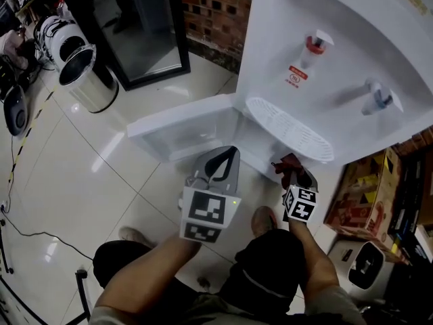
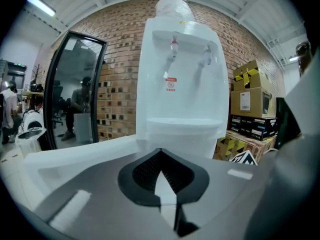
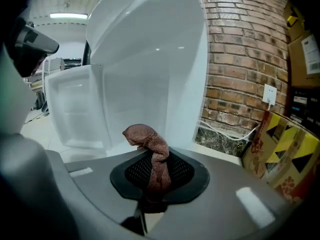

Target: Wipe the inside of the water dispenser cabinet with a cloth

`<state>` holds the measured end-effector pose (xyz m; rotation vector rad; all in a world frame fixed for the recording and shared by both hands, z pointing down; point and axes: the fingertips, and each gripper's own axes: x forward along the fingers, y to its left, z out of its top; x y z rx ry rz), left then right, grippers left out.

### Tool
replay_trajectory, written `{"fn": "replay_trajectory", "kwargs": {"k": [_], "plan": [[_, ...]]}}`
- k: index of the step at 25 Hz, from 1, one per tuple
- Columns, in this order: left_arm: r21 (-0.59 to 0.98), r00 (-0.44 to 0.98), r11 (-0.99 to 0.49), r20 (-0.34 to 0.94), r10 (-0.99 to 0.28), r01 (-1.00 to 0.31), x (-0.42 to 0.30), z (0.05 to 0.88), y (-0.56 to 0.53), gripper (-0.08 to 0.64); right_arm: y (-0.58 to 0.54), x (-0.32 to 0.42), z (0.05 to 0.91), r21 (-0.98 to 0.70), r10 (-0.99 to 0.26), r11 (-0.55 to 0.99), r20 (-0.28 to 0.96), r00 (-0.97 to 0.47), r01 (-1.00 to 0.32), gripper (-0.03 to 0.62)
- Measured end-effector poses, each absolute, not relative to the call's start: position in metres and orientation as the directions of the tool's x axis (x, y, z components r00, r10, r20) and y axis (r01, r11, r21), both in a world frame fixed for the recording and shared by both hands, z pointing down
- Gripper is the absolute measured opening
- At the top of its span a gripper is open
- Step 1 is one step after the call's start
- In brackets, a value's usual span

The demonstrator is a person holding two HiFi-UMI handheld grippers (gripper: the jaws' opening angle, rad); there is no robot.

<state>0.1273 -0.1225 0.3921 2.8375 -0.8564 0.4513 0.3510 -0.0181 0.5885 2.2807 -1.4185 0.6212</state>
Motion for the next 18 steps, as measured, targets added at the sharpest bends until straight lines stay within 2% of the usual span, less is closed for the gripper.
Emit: {"fn": "replay_trajectory", "kwargs": {"k": [18], "plan": [[0.050, 0.754, -0.813, 0.410, -0.513, -0.580, 0.118, 0.430, -0.128, 0.000, -0.019, 0.344, 0.704, 0.103, -0.613, -0.364, 0.722, 0.321, -0.926, 0.063]]}}
